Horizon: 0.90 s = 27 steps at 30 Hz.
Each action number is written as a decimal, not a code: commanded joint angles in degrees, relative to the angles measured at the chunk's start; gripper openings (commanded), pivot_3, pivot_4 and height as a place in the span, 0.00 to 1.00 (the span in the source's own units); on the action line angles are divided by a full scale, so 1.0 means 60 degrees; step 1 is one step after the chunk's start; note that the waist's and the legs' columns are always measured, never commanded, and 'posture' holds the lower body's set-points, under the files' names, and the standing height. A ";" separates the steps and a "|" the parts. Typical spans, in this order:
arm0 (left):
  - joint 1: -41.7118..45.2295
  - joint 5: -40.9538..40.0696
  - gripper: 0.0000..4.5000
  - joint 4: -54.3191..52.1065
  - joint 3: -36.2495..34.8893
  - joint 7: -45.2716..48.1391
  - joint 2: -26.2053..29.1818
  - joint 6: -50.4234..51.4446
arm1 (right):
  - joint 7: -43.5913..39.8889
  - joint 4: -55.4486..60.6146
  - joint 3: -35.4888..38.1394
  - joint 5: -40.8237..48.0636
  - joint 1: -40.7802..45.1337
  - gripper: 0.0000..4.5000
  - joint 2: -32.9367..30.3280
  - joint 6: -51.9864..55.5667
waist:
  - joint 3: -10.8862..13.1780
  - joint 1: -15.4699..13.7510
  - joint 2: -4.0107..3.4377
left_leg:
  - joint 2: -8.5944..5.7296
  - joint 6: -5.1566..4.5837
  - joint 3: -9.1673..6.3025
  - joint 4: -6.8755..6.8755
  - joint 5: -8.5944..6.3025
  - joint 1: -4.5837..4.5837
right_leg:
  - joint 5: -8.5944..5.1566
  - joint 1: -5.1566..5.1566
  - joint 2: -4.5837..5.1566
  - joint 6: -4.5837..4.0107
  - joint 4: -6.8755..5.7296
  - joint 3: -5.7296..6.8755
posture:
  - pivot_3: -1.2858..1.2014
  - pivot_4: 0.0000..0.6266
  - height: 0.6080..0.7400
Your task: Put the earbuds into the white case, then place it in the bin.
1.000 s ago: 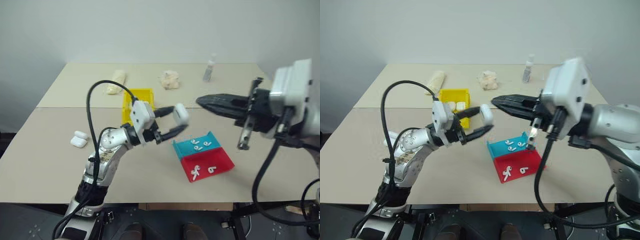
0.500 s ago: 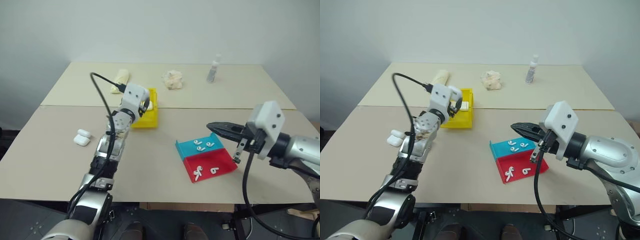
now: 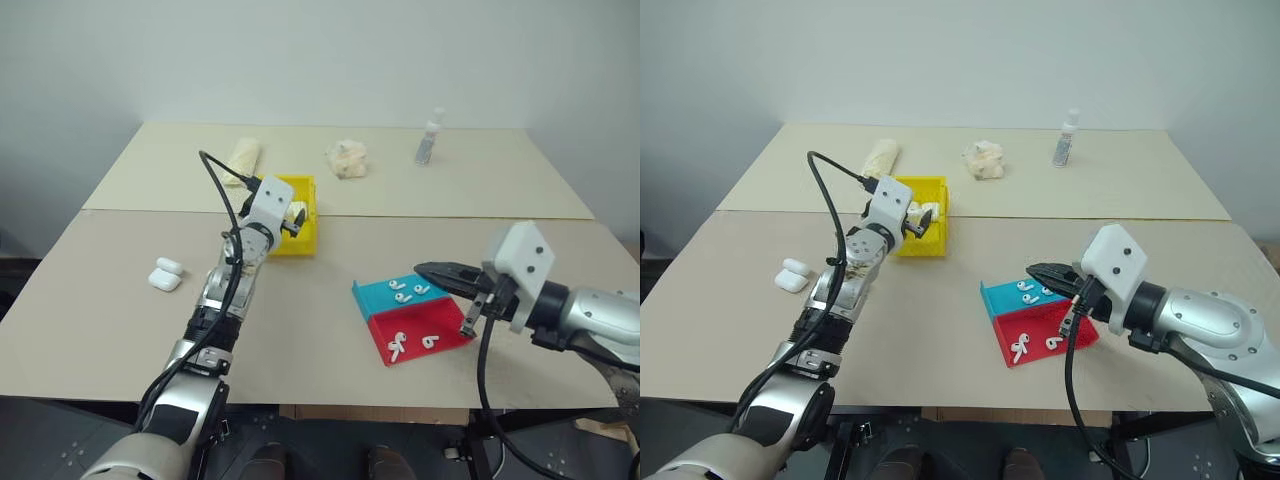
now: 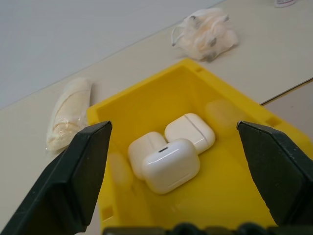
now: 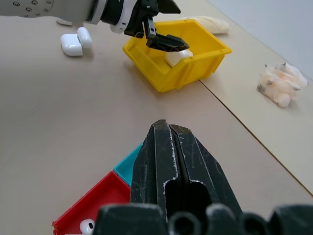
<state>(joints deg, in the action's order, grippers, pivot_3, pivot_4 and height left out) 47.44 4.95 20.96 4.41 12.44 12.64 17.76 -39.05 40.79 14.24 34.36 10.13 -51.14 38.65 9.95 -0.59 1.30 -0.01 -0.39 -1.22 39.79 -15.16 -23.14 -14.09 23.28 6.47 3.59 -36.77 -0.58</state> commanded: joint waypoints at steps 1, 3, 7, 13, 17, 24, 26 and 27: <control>-0.0574 -0.1544 0.99 -0.1841 -0.0367 0.2134 0.0405 -0.0387 | -0.0507 0.0225 0.0634 -0.0192 -0.0363 0.00 -0.0417 -0.0463 | 0.0000 0.0020 -0.0001 | 0.0001 -0.0001 -0.0002 -0.0002 -0.0001 -0.0002 | 0.0000 0.0001 0.0000 0.0000 0.0001 0.0000 | 0.52 0.24 1.00; -0.1405 -0.2672 0.99 -0.3132 -0.0553 0.4103 0.1291 -0.0451 | -0.1482 0.0091 0.1385 -0.0189 -0.0973 0.00 -0.0887 -0.0754 | 0.0000 0.0040 -0.0001 | 0.0004 -0.0001 -0.0002 -0.0006 -0.0001 -0.0003 | 0.0000 0.0006 -0.0001 0.0000 0.0003 -0.0003 | 0.52 0.24 1.00; -0.3006 -0.4347 0.99 -0.4747 -0.1128 0.7325 0.3515 -0.0518 | -0.3857 -0.0593 0.2942 -0.0397 -0.2189 0.00 -0.1840 -0.1581 | -0.0004 0.0242 -0.0011 | 0.0025 -0.0003 -0.0005 -0.0021 -0.0002 0.0025 | -0.0003 -0.0002 -0.0015 -0.0005 -0.0001 -0.0021 | 0.52 0.24 1.00; -0.4210 -0.5767 0.99 -0.5078 -0.2026 0.9460 0.5417 -0.0188 | -0.5543 -0.1650 0.3897 -0.0872 -0.2962 0.00 -0.2332 -0.2613 | -0.0004 0.0142 -0.0011 | 0.0027 -0.0014 0.0014 -0.0015 -0.0011 0.0121 | -0.0010 -0.0098 -0.0009 -0.0009 0.0032 -0.0016 | 0.52 0.24 1.00; -0.4744 -0.5849 0.99 -0.5140 -0.2396 0.9778 0.5902 -0.0399 | -0.6081 -0.2109 0.4236 -0.1067 -0.3126 0.00 -0.2414 -0.2895 | -0.0004 0.0142 -0.0012 | 0.0037 -0.0047 0.0025 -0.0024 -0.0032 0.0175 | -0.0011 -0.0170 -0.0012 -0.0007 0.0091 -0.0008 | 0.52 0.24 1.00; -0.5103 -0.5943 0.99 -0.5483 -0.2636 0.9675 0.6167 -0.0199 | -0.6393 -0.2371 0.4386 -0.1278 -0.3146 0.00 -0.2426 -0.3084 | -0.0004 0.0127 -0.0011 | 0.0038 -0.0057 -0.0004 -0.0022 -0.0038 0.0156 | -0.0010 -0.0156 -0.0012 -0.0005 0.0095 -0.0010 | 0.52 0.24 1.00; -0.5142 -0.6044 0.99 -0.5551 -0.2668 0.9762 0.6210 -0.0142 | -0.6366 -0.2405 0.4339 -0.1356 -0.3135 0.00 -0.2413 -0.3099 | -0.0004 0.0128 -0.0012 | 0.0039 -0.0057 -0.0003 -0.0022 -0.0038 0.0161 | -0.0010 -0.0157 -0.0012 -0.0006 0.0091 -0.0010 | 0.52 0.24 1.00; -0.5155 -0.6101 0.99 -0.5575 -0.2682 0.9840 0.6231 -0.0130 | -0.6348 -0.2414 0.4311 -0.1392 -0.3129 0.00 -0.2403 -0.3104 | -0.0004 0.0129 -0.0012 | 0.0040 -0.0057 -0.0003 -0.0023 -0.0038 0.0164 | -0.0010 -0.0157 -0.0013 -0.0006 0.0090 -0.0010 | 0.52 0.24 1.00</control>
<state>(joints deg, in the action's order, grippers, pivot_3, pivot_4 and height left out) 16.75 -29.87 -10.56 -10.15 70.83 49.03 16.71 -77.12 26.28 37.56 26.06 -9.07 -64.89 21.36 9.92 0.18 1.22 0.24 -0.73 -1.24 39.65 -15.38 -22.16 -14.15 22.34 6.38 3.55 -36.23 -0.64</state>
